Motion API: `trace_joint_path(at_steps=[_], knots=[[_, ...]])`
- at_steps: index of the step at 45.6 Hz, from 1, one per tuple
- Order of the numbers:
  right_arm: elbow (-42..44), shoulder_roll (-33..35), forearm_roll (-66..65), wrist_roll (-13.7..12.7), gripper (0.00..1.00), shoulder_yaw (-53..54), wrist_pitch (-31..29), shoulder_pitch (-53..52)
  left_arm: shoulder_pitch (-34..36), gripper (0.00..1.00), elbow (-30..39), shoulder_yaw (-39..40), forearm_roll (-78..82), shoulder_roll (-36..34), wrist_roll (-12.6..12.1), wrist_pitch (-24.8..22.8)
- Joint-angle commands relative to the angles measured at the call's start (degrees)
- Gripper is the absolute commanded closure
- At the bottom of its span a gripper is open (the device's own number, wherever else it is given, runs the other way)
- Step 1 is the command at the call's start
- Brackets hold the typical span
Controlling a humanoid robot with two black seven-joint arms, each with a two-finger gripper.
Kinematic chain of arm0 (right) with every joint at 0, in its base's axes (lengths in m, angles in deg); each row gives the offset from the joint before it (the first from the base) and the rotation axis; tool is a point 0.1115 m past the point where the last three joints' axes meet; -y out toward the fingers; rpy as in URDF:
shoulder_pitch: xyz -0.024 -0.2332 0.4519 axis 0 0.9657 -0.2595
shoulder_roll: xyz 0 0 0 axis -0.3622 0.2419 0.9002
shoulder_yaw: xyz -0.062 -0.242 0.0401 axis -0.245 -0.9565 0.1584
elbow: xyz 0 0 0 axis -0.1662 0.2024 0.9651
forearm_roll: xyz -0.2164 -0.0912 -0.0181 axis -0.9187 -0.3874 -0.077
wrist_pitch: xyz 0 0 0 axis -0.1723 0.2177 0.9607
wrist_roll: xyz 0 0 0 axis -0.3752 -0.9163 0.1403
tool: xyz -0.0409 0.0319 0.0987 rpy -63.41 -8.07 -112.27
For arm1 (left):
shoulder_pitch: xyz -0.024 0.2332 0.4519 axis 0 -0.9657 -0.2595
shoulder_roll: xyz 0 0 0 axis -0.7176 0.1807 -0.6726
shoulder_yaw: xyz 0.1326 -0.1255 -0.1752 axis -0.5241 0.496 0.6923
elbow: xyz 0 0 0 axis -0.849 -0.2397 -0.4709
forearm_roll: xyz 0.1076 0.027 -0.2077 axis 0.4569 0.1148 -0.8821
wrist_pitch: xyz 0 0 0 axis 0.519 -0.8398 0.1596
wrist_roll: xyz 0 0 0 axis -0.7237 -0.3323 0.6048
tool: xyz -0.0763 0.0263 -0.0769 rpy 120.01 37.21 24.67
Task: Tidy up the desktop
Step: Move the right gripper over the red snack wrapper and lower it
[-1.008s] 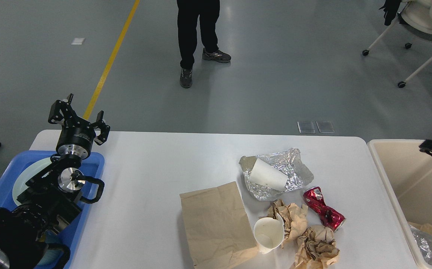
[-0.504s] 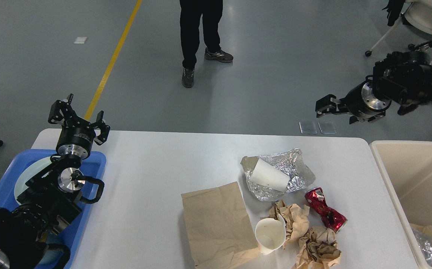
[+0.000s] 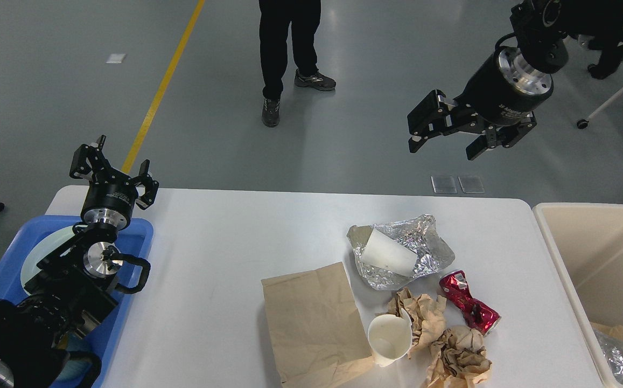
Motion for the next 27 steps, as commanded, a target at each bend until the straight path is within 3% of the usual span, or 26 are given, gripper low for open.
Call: trace_joint_path(at_steps=[1,6,15,27], knots=[[-0.12,-0.9,-1.38,-0.19,0.0,-0.35,1.02,1.62,0.05,0.04,0.0,0.0,0.0,0.0,0.0,0.0],[-0.12,-1.08,-6.56,-0.28,0.0,-0.44,4.53,8.73,-0.04,0.04,0.0,0.0,0.0,0.0,0.0,0.0],[0.67,-0.81,-13.42,-0.28,0.0,-0.71,17.98,21.57,-0.04,0.04,0.0,0.0,-0.08,0.0,0.0,0.0],[1.02,-1.08,-19.74,-0.19,0.0,-0.71,26.77,33.79,0.05,0.04,0.0,0.0,0.0,0.0,0.0,0.0]])
